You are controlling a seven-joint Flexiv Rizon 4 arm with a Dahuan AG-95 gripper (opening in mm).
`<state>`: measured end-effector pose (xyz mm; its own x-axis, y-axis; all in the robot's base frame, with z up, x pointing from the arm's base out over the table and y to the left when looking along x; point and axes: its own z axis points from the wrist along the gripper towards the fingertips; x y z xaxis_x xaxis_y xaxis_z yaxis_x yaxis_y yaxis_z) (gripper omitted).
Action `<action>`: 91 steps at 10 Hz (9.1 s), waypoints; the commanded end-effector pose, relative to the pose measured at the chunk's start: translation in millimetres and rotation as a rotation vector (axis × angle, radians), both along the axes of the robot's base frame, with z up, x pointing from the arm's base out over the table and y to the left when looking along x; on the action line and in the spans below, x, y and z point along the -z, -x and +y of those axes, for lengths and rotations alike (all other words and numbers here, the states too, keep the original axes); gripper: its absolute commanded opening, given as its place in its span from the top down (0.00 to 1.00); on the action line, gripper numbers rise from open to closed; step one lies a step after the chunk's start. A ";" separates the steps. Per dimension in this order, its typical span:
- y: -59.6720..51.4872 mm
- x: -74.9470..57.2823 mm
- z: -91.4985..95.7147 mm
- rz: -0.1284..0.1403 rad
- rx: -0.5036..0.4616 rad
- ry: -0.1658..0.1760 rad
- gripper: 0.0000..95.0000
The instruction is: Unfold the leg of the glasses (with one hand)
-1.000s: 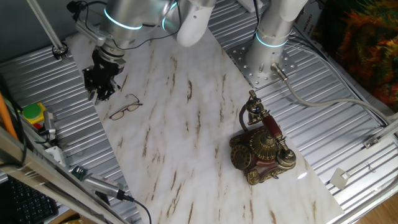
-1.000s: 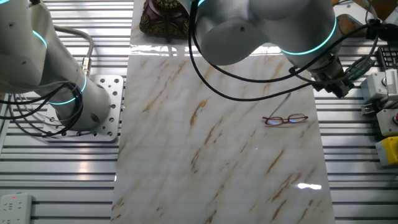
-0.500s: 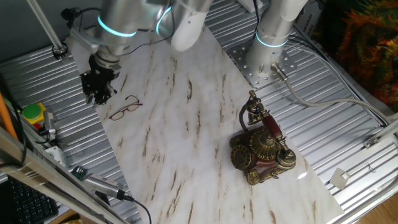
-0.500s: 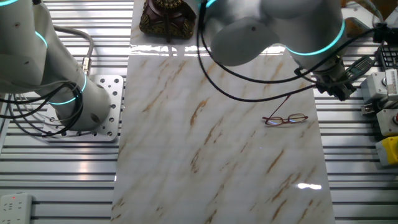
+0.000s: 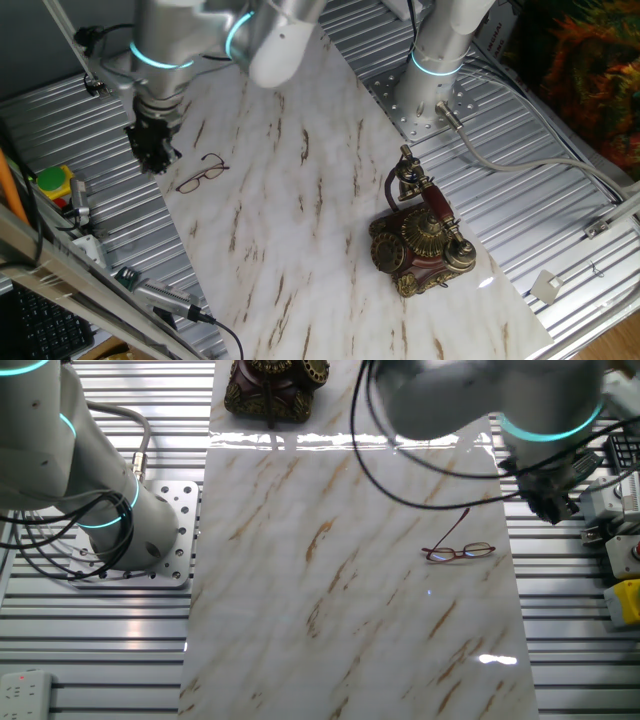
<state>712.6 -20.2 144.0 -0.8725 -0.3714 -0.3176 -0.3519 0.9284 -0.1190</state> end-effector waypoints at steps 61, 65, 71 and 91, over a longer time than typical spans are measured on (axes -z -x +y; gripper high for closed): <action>154.8 60.1 43.3 0.126 0.455 0.002 1.00; 155.6 60.5 43.0 0.126 0.457 0.013 1.00; 162.9 63.3 39.1 0.123 0.466 0.022 1.00; 156.5 83.9 0.2 0.066 0.425 0.026 1.00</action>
<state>555.5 -20.6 59.7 -0.9670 0.0196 -0.2541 0.0556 0.9892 -0.1356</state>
